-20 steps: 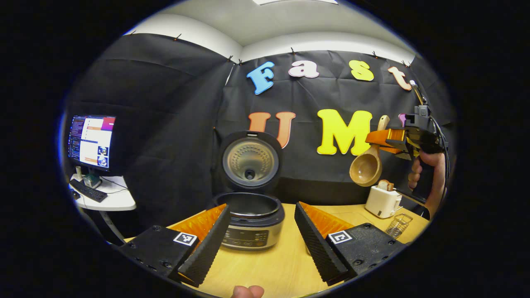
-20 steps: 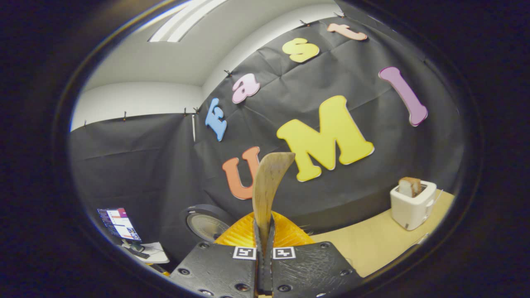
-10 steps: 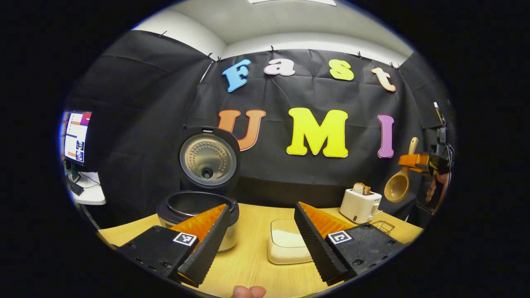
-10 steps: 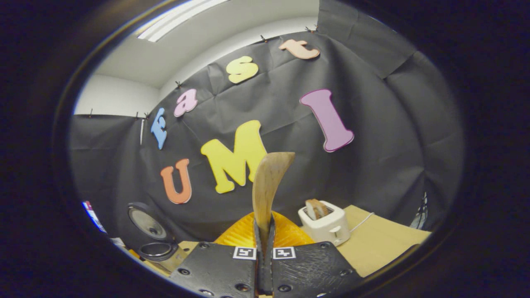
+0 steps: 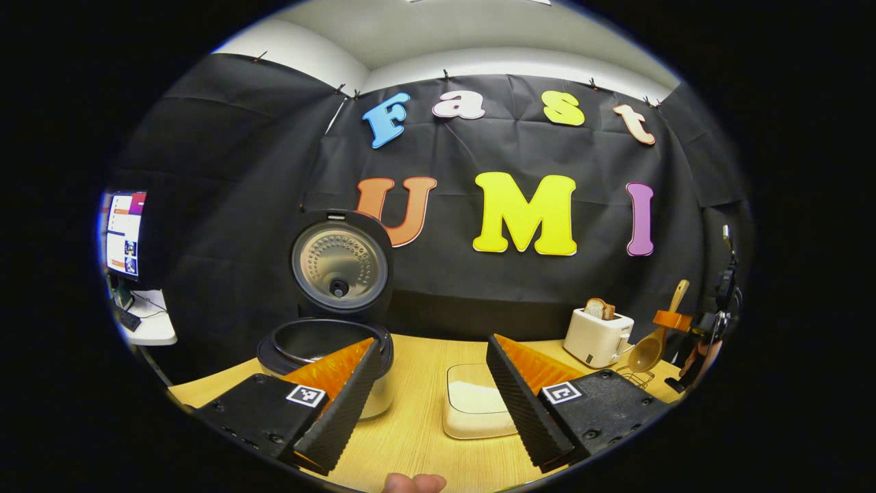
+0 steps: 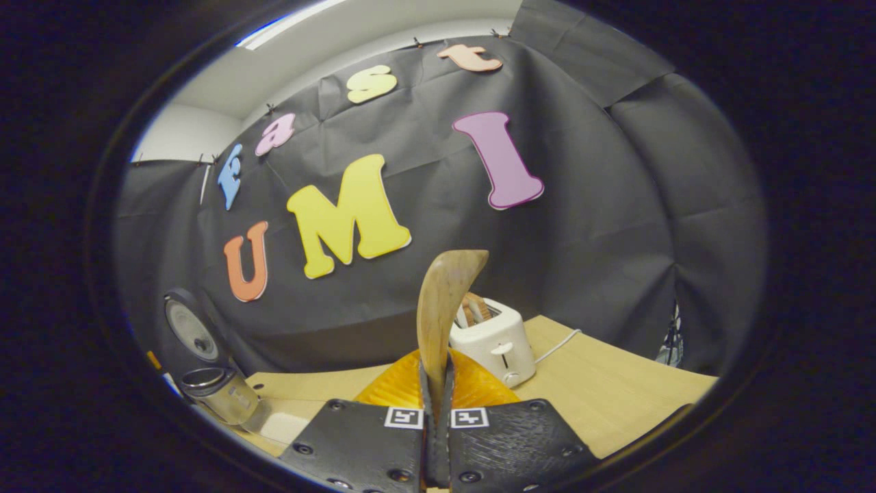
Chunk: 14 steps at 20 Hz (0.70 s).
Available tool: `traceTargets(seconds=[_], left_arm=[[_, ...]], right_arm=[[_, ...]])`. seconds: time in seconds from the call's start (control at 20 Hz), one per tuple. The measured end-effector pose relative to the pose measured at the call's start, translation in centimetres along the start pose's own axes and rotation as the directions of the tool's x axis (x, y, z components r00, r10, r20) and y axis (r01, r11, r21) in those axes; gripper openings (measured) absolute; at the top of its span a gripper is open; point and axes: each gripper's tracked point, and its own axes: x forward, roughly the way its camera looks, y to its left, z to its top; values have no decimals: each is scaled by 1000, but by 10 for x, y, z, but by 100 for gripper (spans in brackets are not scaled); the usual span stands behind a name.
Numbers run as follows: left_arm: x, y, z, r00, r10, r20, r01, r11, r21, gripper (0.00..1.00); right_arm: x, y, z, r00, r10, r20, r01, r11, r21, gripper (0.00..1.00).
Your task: Close the left gripper, press the button to open the rice cooker; take a wooden spoon from the chopstick holder with the right hand, scoop a spoonful of rice and pour it into the rice cooker, then put the wooden spoon back into the chopstick holder.
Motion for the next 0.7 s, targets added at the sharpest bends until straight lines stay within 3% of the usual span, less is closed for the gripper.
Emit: traceTargets(seconds=[0.3, 0.7], left_arm=[[40, 35, 70, 995, 60, 79, -68, 992, 108, 98], [114, 99, 128, 983, 179, 33, -182, 971, 155, 99]], right_arm=[[8, -20, -25, 999, -43, -12, 43, 999, -29, 0], [8, -25, -45, 999, -32, -33, 30, 998, -56, 3]])
